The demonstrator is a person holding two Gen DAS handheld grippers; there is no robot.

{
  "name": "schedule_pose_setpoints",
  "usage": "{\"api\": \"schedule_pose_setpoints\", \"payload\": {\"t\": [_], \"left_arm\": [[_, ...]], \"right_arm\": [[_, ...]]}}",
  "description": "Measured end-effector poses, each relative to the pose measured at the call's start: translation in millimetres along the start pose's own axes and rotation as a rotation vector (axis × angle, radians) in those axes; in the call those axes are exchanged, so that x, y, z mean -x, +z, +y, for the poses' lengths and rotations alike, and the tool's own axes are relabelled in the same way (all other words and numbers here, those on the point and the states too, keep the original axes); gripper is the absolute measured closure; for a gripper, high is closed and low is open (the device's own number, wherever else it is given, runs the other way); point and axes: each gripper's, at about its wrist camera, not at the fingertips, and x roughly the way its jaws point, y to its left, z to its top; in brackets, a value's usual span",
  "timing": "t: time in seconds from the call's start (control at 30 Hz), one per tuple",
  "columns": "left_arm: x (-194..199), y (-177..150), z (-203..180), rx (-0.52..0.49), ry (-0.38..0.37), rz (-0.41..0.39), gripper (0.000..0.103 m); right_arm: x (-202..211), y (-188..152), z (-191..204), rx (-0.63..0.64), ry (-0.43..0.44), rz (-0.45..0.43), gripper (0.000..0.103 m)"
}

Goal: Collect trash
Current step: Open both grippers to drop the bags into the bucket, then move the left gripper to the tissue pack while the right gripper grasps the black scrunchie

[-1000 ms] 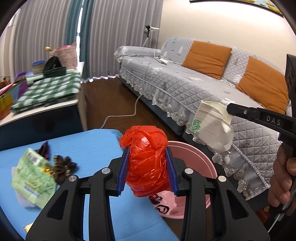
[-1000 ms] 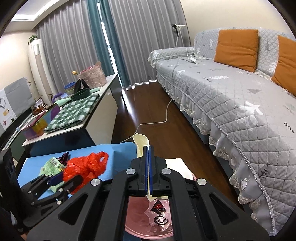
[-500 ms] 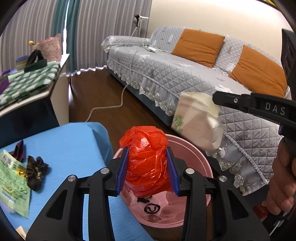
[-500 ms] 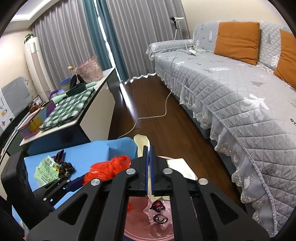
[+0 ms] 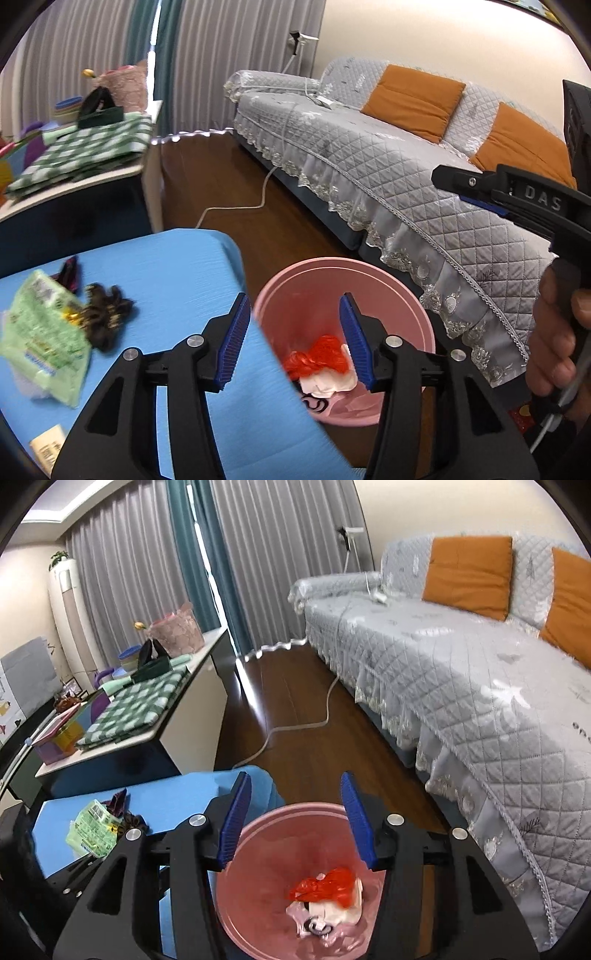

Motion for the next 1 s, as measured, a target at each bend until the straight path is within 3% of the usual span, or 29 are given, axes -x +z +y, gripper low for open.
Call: {"api": "schedule_pose_setpoints", "payload": {"t": [0.2,0.4,0.63,0.83,1.0], "left_arm": [[41,-9,27,0.02,0.056,-0.027,0.053],[87,-28,65,0.059,0.148,-0.052,0.053],[122,-63,108,0.121,0.282,-0.067,0.038],[121,-89,139,0.221,0.383,-0.045,0.019],[109,-108,157,0.278,0.418,0.007,0.017]], "right_arm": [[16,-4,33,0.063,0.047,-0.085,0.052],[27,-9,71,0.117,0.097,-0.078,0.052],[26,-25,109,0.131,0.16,-0.03,0.052],[18,-38,137,0.153,0.187,0.009,0.052],[7,-45,155,0.177,0.197,0.035,0.052]]}}
